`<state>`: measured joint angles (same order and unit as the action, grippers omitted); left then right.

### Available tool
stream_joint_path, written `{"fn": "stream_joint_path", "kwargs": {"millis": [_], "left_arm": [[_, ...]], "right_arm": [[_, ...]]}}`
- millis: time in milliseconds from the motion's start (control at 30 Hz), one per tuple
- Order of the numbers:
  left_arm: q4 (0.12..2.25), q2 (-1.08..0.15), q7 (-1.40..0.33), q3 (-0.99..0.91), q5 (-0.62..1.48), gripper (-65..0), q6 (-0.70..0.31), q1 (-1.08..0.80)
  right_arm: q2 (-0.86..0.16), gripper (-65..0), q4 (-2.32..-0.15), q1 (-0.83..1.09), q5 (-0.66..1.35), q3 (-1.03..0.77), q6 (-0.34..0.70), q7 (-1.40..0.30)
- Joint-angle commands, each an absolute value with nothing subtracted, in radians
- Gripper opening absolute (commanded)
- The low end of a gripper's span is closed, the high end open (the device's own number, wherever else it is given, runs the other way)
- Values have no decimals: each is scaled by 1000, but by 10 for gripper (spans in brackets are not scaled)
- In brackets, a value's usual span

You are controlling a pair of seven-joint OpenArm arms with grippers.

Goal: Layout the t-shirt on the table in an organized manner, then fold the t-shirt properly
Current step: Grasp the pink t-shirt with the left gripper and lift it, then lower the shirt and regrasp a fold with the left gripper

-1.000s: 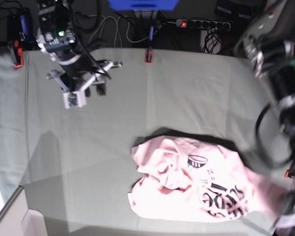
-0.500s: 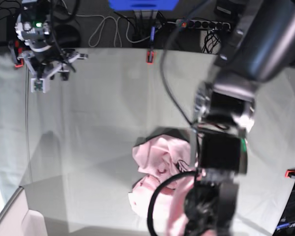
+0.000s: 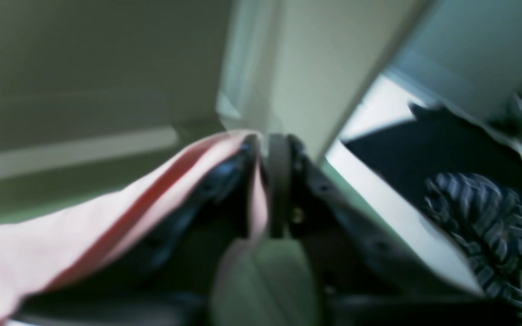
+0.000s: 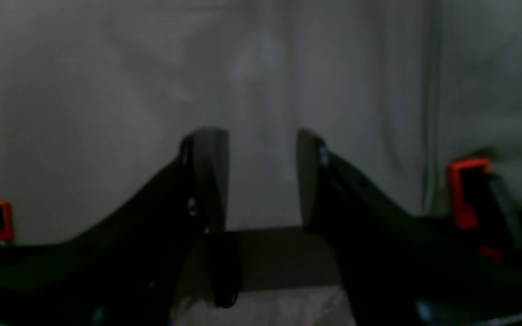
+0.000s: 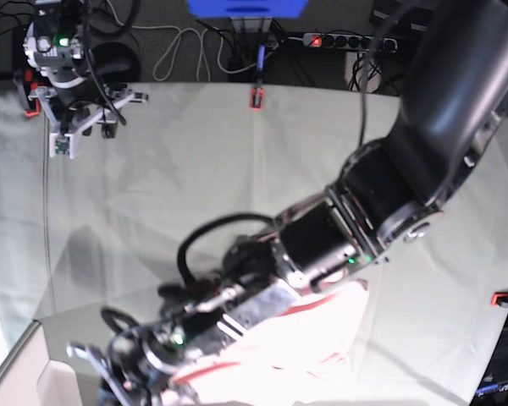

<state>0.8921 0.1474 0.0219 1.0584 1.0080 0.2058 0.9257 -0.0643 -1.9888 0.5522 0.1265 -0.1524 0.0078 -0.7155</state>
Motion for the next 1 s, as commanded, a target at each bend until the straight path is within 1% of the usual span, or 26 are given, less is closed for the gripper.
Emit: {"fn": "stream_joint_path", "kwargs": {"millis": [0, 67, 100, 200, 300, 367, 500, 600, 733, 833, 967], "left_arm": [[906, 157, 51, 1066, 1059, -525, 217, 954], [920, 157, 51, 1090, 1090, -425, 216, 926], [924, 157, 51, 1090, 1095, -402, 216, 914], [944, 157, 51, 1070, 1092, -403, 216, 865], [1012, 145, 54, 1007, 1090, -402, 217, 806], [1076, 58, 53, 918, 1090, -402, 217, 739], [1185, -157, 51, 742, 1090, -402, 219, 595], [1251, -295, 51, 674, 1089, -402, 219, 503], [1314, -435, 51, 599, 1089, -402, 223, 374], [1336, -495, 56, 541, 1075, -399, 280, 272], [1330, -486, 56, 509, 974, -399, 283, 209]], "right_arm": [[-73, -418, -2006, 550, 120, -153, 5, -696], [-71, -418, -2006, 550, 122, -153, 5, -696], [-71, -418, -2006, 550, 122, -151, 5, -696], [-64, -418, -2005, 550, 122, -145, 5, -694], [-64, -418, -2005, 550, 122, -143, 5, -694], [-64, -418, -2005, 550, 122, -143, 5, -691], [-64, -416, -2003, 529, 122, -142, 5, -696], [-64, -416, -2003, 522, 122, -142, 5, -696], [-70, -415, -2003, 496, 124, -120, 5, -696], [-71, -415, -2003, 492, 124, -99, 5, -697], [-70, -415, -2003, 478, 122, -76, 5, -697]]}}
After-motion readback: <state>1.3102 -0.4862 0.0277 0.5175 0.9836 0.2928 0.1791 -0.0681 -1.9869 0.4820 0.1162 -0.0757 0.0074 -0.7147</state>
